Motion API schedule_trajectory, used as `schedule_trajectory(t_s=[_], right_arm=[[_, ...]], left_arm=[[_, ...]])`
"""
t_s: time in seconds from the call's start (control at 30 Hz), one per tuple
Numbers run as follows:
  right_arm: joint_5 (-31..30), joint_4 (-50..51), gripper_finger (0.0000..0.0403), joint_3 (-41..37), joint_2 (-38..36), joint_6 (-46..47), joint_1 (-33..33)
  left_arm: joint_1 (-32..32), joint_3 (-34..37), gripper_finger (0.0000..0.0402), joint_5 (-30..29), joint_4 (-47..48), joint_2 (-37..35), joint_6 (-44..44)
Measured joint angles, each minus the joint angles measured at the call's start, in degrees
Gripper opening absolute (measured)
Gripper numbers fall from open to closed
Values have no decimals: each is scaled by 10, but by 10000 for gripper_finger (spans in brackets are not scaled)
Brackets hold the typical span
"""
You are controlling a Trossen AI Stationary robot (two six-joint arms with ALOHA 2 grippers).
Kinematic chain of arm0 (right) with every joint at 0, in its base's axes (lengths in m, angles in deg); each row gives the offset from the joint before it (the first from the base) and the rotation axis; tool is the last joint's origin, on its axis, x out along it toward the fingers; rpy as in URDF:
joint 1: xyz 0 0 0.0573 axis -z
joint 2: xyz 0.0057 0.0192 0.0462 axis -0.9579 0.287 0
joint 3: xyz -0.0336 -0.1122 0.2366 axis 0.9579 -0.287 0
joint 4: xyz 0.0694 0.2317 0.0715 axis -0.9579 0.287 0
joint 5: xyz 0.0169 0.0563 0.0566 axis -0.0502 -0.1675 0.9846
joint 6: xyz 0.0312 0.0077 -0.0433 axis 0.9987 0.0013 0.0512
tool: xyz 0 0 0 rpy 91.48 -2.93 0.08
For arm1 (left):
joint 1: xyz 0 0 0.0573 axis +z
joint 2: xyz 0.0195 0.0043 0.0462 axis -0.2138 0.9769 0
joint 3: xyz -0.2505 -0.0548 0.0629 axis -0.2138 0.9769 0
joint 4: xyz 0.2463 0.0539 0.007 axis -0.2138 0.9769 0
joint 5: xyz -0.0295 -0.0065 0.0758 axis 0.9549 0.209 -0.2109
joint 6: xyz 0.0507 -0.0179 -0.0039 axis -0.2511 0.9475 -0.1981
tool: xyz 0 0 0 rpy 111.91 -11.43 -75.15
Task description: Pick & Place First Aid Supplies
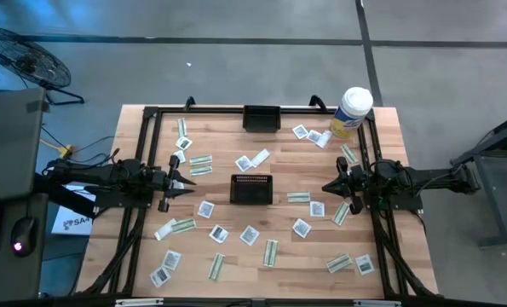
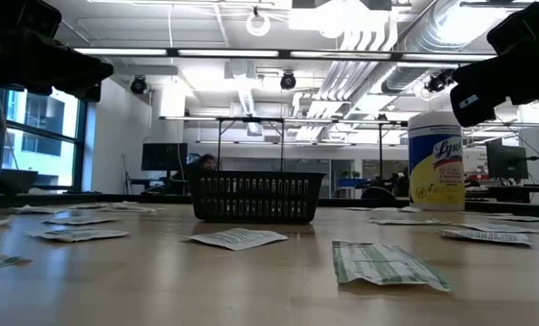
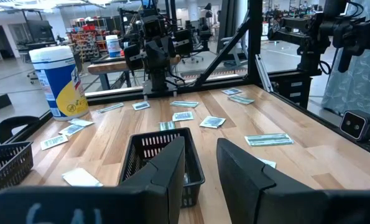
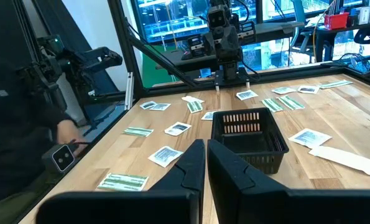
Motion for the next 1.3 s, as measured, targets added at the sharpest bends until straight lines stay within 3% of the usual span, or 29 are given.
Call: schedule_trajectory(t_s=[0.37,0.5,0.67,0.83,0.93,1.1,1.3], right_arm=[[-6,0,12,0,0,-15,0],[-74,-23,12,0,0,-59,0],[-128,-64,12,0,0,-31,0],[-199,-135,12,0,0,-109,0],[-210,-152,12,0,2,-142,0],[-164,-200,12,0,64,-120,-18],[-147,-226,12,10,198,-95,-54]], left_arm=[[0,0,92,0,0,0,0],[0,0,92,0,0,0,0],[0,0,92,0,0,0,0],[0,0,92,0,0,0,0],[0,0,92,0,0,0,0],[0,0,92,0,0,0,0],[0,0,92,0,0,0,0]])
